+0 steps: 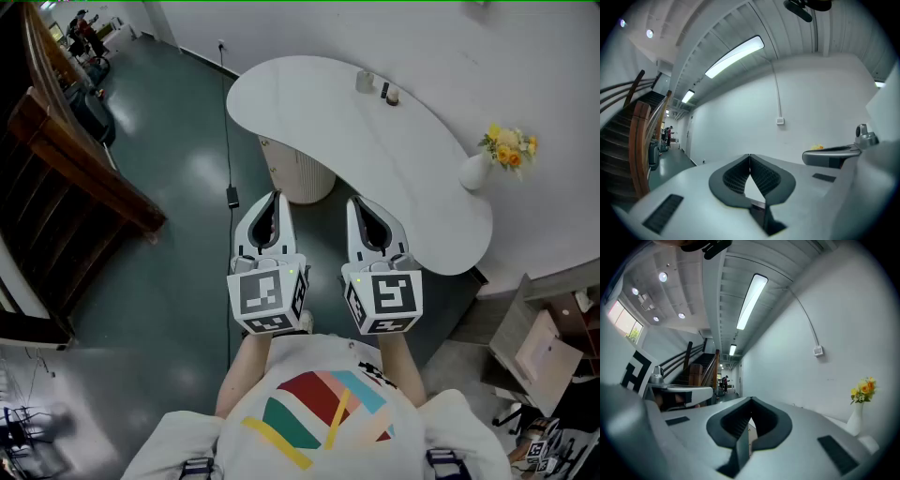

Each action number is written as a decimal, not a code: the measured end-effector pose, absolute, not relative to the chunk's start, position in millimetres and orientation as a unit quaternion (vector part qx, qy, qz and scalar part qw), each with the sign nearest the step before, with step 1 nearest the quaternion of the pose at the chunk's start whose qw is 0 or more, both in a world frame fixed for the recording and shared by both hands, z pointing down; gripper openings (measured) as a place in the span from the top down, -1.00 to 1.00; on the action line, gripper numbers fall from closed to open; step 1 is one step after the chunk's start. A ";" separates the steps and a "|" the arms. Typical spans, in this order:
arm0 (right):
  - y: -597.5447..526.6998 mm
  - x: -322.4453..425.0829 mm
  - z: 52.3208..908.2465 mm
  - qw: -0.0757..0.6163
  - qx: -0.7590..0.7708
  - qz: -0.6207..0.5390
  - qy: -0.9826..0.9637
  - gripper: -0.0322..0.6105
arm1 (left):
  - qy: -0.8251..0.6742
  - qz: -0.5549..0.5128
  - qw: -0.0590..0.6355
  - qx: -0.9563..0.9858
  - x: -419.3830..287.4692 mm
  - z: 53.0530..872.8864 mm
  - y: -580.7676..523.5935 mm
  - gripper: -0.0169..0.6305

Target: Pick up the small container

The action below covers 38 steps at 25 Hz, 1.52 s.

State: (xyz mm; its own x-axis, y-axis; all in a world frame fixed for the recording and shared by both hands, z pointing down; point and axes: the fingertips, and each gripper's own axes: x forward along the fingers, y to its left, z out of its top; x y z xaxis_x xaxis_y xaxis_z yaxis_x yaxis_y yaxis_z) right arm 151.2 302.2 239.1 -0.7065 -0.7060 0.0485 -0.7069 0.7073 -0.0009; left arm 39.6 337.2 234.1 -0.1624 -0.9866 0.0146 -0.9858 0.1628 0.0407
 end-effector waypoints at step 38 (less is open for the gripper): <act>287.3 99.6 252.5 0.016 0.397 0.013 -0.918 0.86 | -0.758 -0.035 0.022 0.650 -40.0 243.7 319.4 0.89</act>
